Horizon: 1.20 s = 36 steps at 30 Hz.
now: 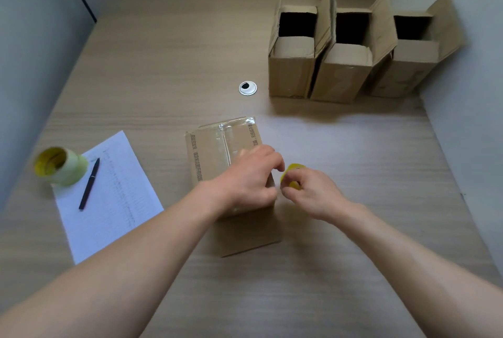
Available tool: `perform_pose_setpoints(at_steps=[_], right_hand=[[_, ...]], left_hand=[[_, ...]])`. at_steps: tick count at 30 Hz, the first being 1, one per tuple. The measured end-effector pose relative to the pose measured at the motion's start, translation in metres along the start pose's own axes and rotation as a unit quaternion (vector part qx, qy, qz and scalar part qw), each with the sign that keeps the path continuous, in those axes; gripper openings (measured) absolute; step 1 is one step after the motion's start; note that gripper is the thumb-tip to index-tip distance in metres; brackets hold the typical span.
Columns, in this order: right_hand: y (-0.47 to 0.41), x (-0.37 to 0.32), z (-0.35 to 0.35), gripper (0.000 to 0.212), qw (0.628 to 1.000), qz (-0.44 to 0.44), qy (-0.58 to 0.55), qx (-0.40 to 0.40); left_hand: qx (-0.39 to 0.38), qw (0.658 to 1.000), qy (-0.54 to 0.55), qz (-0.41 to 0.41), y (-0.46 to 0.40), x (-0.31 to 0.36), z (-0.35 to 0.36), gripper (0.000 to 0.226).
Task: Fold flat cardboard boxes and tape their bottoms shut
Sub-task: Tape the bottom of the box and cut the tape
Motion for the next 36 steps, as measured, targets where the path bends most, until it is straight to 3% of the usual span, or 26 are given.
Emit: perform_pose_setpoints(at_steps=[4, 6, 8, 10, 14, 21, 25, 32, 36], right_hand=[[-0.001, 0.004, -0.004, 0.02, 0.997, 0.006, -0.078, -0.008], [-0.002, -0.002, -0.013, 0.012, 0.999, -0.014, 0.049, 0.018], [0.001, -0.014, -0.027, 0.006, 0.974, -0.046, 0.209, 0.074], [0.005, -0.007, -0.039, 0.009, 0.963, -0.027, 0.253, 0.087], [0.026, 0.012, -0.048, 0.028, 0.964, -0.011, 0.256, 0.07], [0.099, 0.002, -0.031, 0.027, 0.959, -0.101, 0.217, 0.149], [0.112, 0.007, -0.024, 0.028, 0.96, -0.095, 0.195, 0.177], [0.118, 0.004, 0.006, 0.018, 0.983, -0.099, 0.108, 0.112], [0.118, 0.004, 0.047, 0.025, 0.979, -0.101, 0.178, 0.001]], left_hand=[[0.017, 0.997, -0.067, 0.024, 0.008, 0.001, 0.015, 0.045], [0.057, 0.996, -0.073, 0.018, 0.007, 0.004, 0.013, 0.038], [0.086, 0.993, -0.083, 0.002, 0.007, 0.008, 0.011, 0.034], [0.103, 0.99, -0.097, -0.011, 0.006, 0.011, 0.012, 0.032], [0.127, 0.986, -0.108, -0.017, 0.004, 0.014, 0.011, 0.023], [0.135, 0.982, -0.129, -0.021, 0.001, 0.016, 0.014, 0.02], [0.111, 0.985, -0.128, -0.022, 0.002, 0.016, 0.017, 0.028], [0.147, 0.989, 0.025, 0.016, 0.02, 0.008, -0.002, 0.025], [0.195, 0.98, 0.012, -0.026, 0.055, -0.016, -0.009, 0.027]])
Point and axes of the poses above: each hand's wrist, its own y-axis away from the middle knuckle, its own z-axis out of the palm, x = y × z, the point moved 10 cm from there along -y, towards the middle knuckle, and after that the axes turned 4 degrees about -x, right-handed, at the moved point
